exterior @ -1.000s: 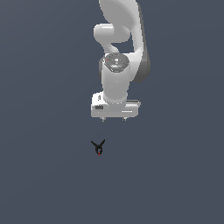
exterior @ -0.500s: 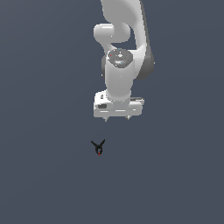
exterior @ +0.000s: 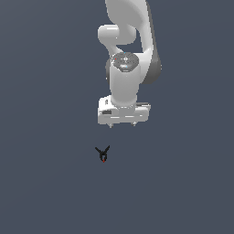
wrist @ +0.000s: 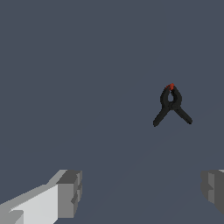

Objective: Pick up the object and move it to a goal position.

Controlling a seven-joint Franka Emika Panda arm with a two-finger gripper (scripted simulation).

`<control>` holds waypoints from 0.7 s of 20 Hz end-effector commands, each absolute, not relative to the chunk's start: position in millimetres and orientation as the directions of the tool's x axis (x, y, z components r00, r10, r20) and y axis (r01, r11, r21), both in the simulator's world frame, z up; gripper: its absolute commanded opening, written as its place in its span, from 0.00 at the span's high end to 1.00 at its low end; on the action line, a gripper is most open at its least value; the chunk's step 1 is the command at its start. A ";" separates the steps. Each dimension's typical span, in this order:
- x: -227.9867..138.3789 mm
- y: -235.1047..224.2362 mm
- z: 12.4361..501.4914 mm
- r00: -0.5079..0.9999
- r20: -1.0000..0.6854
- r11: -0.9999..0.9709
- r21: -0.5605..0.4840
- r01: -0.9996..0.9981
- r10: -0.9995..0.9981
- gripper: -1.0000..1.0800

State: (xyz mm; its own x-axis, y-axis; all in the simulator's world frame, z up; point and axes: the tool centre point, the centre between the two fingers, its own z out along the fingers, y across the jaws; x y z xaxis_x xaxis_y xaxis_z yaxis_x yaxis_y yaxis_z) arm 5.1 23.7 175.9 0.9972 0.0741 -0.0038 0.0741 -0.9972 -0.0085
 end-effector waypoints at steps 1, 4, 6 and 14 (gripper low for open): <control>9.9 18.8 170.5 0.997 -0.004 -0.997 -0.008 0.077 0.077 0.04; 18.5 10.2 160.7 0.996 -0.004 -0.996 -0.007 0.084 0.084 0.04; 25.3 2.9 152.3 0.996 -0.003 -0.996 -0.006 0.089 0.089 0.04; 55.6 -37.4 105.0 0.993 -0.001 -0.993 -0.003 0.118 0.118 0.04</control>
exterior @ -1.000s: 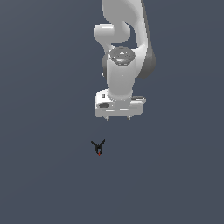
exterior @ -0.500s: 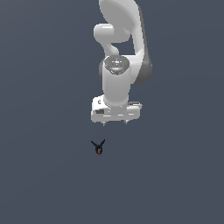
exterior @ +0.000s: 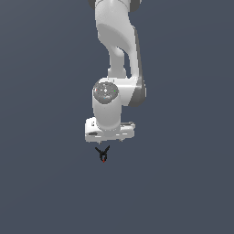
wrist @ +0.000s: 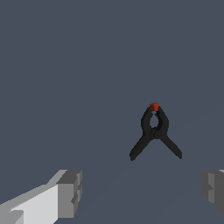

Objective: Pick up the object and move it to a goal position.

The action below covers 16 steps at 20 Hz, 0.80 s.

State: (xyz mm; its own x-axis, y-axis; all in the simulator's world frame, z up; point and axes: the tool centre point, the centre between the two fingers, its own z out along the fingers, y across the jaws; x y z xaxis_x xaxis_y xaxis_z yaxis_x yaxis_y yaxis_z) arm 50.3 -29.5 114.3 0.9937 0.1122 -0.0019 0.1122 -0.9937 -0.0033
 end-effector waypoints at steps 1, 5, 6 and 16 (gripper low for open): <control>58.3 -42.0 99.5 0.993 -0.001 -0.993 -0.002 0.121 0.121 0.04; 66.4 -57.1 81.1 0.991 0.000 -0.991 -0.001 0.131 0.131 0.04; 67.8 -60.1 77.5 0.991 0.000 -0.991 -0.001 0.133 0.133 0.04; 71.9 -70.8 64.0 0.990 -0.001 -0.990 0.000 0.139 0.139 0.04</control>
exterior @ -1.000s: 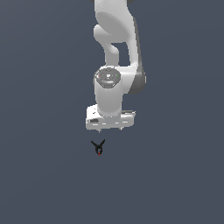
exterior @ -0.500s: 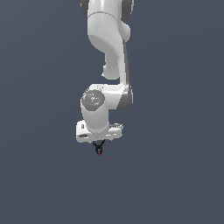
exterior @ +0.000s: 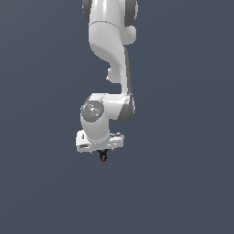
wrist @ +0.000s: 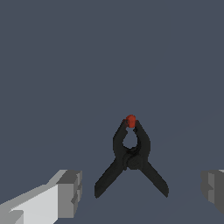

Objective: Pick up the object and move it to a goal position.

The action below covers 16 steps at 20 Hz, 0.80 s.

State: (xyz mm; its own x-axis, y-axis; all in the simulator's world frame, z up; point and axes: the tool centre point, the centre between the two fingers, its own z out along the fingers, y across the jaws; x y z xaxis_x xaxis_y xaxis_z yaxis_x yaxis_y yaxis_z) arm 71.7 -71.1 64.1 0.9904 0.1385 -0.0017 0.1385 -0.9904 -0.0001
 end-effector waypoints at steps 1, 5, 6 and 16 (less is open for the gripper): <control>71.9 -70.9 62.9 0.990 -0.001 -0.990 0.000 0.139 0.139 0.04; 71.7 -70.9 50.9 0.990 -0.001 -0.990 0.000 0.139 0.139 0.04; 71.6 -71.1 46.0 0.990 -0.001 -0.990 0.000 0.139 0.139 0.04; 72.5 -71.4 13.4 0.990 0.000 -0.990 0.000 0.141 0.141 0.04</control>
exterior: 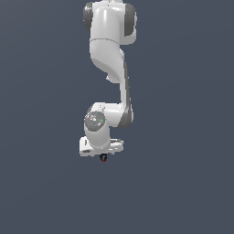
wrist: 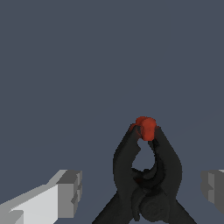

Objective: Pick up the object and move it to a goal position.

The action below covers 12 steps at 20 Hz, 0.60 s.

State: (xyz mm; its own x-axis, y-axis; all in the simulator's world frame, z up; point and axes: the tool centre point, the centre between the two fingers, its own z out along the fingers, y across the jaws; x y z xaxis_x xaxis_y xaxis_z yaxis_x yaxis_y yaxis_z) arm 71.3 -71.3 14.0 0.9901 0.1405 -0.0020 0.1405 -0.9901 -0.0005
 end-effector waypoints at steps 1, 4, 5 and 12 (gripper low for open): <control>72.7 -71.4 13.6 0.990 0.000 -0.990 0.000 0.141 0.141 0.04; 72.7 -71.4 13.6 0.990 0.000 -0.990 0.000 0.141 0.141 1.00; 72.7 -71.4 13.6 0.990 0.000 -0.990 0.000 0.141 0.141 1.00; 72.5 -71.4 13.7 0.990 0.000 -0.990 0.000 0.141 0.141 1.00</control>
State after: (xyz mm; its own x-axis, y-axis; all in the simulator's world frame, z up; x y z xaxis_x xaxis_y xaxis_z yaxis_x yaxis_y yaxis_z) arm 72.5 -71.3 13.4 0.9901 0.1407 -0.0005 0.1407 -0.9901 -0.0002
